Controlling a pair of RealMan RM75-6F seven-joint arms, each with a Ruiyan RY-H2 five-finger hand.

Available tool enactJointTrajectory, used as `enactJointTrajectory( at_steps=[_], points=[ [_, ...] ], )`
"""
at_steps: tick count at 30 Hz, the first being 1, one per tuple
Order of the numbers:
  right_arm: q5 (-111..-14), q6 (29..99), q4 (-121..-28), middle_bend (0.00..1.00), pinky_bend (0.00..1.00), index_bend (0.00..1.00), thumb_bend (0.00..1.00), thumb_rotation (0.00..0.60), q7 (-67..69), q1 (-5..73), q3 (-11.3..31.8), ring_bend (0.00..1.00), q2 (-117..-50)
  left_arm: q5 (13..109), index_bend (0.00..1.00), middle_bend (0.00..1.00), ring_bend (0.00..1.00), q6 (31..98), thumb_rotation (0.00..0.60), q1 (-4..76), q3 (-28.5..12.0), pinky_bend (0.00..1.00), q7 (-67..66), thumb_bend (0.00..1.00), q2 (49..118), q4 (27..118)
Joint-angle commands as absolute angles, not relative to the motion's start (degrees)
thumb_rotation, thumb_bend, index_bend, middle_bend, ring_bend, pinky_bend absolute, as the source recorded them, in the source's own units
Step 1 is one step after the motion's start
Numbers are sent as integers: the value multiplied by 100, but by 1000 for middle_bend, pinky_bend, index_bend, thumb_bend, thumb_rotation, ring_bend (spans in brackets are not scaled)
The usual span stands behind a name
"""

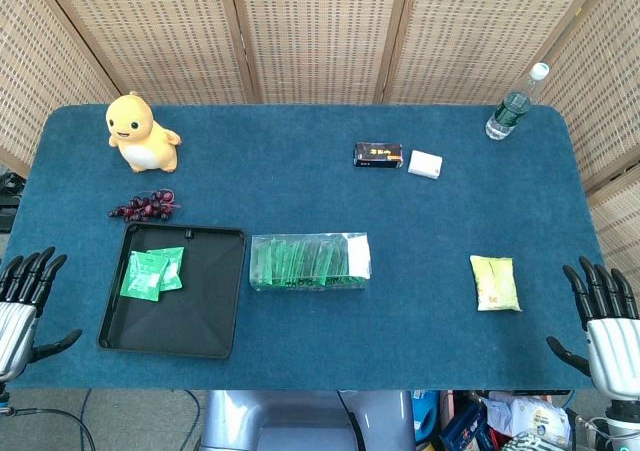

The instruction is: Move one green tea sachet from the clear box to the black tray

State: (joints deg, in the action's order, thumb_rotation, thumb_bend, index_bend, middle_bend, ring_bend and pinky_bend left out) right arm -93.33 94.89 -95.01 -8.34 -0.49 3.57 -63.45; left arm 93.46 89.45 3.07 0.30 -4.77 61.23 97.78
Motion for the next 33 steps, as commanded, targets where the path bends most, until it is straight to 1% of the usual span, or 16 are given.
enactJointTrajectory(
  at_steps=[1,7,11,18,21,25,27,33],
  points=[
    [-9335,9486,-9492,0,0,0,0,600,-832,-49,355,0,-6354,9353,0,0,0,8913,600,314,51,0,-512,49,6113,9804],
    [-9310,9504,-9519,0,0,0,0,600,-722,-70,356,0,-6318,9388,0,0,0,8823,600,375,54,0,-513,49,6123,9869],
    [-9315,9485,-9539,0,0,0,0,600,-689,-62,353,0,-6295,9479,0,0,0,8627,600,642,-97,0,-462,49,6235,9914],
    [-9238,9340,-9557,0,0,0,0,600,-658,-2,366,0,-6279,9278,0,0,0,7415,600,1628,-533,0,-639,49,6427,10319],
    [-9135,9233,-9535,0,0,0,0,600,-643,35,387,0,-6281,9005,0,0,0,6691,600,2228,-815,0,-919,49,6673,10439],
    [-9025,9141,-9506,0,0,0,0,600,-634,64,411,0,-6286,8756,0,0,0,6084,600,2715,-980,0,-1159,49,6933,10439],
    [-8944,9083,-9486,0,0,0,0,600,-614,82,432,0,-6289,8520,0,0,0,5715,600,3072,-1122,0,-1431,49,7242,10323],
    [-8765,8961,-9435,0,0,0,0,600,-561,118,474,0,-6291,7925,13,0,0,5190,600,3756,-1346,8,-1993,49,8023,9921]
  ],
)
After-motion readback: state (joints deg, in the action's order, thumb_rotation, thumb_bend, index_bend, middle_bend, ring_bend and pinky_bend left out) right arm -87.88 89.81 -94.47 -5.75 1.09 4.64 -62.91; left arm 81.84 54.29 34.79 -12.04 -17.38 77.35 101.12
